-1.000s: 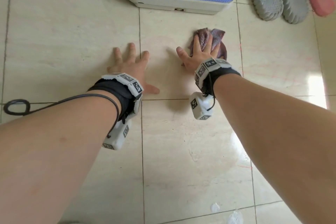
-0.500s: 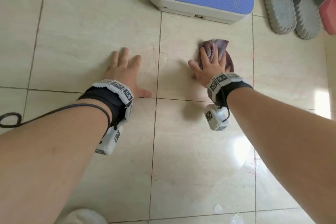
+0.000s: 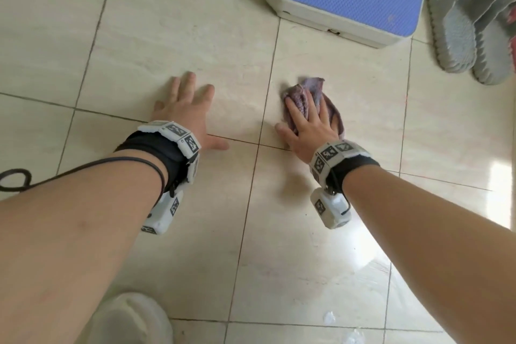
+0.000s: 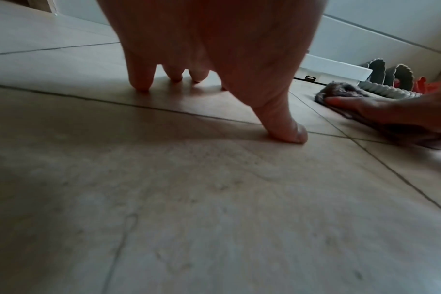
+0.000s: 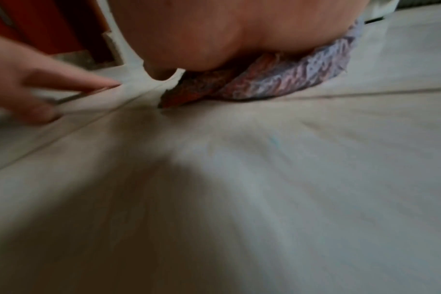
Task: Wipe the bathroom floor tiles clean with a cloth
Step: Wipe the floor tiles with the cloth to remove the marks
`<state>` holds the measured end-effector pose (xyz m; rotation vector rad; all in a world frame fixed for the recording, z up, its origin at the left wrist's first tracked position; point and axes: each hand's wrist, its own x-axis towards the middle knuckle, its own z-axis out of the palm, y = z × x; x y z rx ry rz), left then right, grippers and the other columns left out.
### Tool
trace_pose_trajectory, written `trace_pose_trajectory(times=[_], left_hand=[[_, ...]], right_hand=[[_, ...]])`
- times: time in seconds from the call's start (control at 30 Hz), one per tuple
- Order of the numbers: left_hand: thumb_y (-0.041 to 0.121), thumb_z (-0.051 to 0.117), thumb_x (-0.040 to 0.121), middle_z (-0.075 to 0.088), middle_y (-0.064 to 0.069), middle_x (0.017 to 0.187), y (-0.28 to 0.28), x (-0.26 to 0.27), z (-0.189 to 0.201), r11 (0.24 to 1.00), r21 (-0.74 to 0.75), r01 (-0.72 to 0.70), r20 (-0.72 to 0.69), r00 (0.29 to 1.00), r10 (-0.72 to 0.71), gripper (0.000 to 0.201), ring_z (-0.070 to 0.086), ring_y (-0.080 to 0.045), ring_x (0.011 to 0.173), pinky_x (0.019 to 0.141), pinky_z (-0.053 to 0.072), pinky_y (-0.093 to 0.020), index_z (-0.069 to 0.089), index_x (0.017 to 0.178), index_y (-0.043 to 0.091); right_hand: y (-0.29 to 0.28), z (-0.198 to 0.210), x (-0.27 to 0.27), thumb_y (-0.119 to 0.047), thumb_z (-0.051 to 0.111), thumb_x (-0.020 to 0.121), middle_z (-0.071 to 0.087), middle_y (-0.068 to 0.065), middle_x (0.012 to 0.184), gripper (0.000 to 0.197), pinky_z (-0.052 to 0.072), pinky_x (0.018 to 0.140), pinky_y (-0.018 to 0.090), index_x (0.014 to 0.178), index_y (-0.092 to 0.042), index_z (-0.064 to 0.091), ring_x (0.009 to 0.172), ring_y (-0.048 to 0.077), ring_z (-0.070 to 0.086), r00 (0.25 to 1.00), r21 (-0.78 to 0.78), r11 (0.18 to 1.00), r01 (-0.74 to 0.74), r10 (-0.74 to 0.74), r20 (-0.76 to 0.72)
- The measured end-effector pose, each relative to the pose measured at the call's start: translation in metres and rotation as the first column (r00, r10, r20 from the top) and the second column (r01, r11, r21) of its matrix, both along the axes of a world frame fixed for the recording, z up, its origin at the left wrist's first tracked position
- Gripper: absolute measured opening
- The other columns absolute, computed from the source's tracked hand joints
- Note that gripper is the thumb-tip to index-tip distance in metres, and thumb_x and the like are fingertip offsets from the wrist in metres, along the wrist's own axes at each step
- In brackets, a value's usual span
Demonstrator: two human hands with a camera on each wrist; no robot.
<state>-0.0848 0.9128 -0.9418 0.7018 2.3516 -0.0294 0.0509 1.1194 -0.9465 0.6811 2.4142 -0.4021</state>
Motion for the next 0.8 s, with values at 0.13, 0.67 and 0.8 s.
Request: trace_pose_trajectory(times=[0.13, 0.67, 0.8], left_hand=[[0.063, 0.075, 0.071, -0.024, -0.002, 0.161, -0.009, -0.003, -0.002, 0.999, 0.037, 0.008, 0.031, 0.999, -0.009, 0.120, -0.019, -0.027, 0.149, 0.120, 0.009, -0.053, -0.003, 0.156, 0.030], [0.067, 0.076, 0.067, -0.025, -0.001, 0.161, -0.066, 0.010, 0.002, 0.996, -0.047, -0.075, 0.009, 0.997, 0.075, 0.126, -0.019, -0.026, 0.148, 0.119, 0.011, -0.053, -0.005, 0.155, 0.028], [0.070, 0.074, 0.066, -0.026, 0.000, 0.161, -0.086, 0.013, -0.004, 0.993, -0.046, -0.112, -0.007, 0.994, 0.111, 0.127, -0.019, -0.025, 0.148, 0.120, 0.008, -0.052, -0.007, 0.156, 0.029]], right_hand=[[-0.008, -0.005, -0.077, -0.073, 0.025, 0.091, -0.022, -0.010, 0.160, 0.072, -0.007, 0.114, 0.060, 0.153, -0.045, 0.001, 0.146, 0.027, -0.024, 0.988, 0.013, 0.990, 0.138, -0.137, -0.068], [-0.050, -0.003, -0.054, -0.071, 0.024, 0.093, -0.021, -0.011, 0.160, 0.069, -0.003, 0.117, 0.058, 0.152, -0.045, 0.000, 0.147, 0.025, -0.021, 0.998, -0.007, 1.000, -0.025, 0.025, -0.055], [-0.101, -0.006, -0.086, -0.072, 0.024, 0.092, -0.022, -0.009, 0.160, 0.073, -0.004, 0.116, 0.057, 0.153, -0.041, -0.001, 0.146, 0.028, -0.023, 0.985, -0.034, 0.987, -0.155, 0.151, -0.087]])
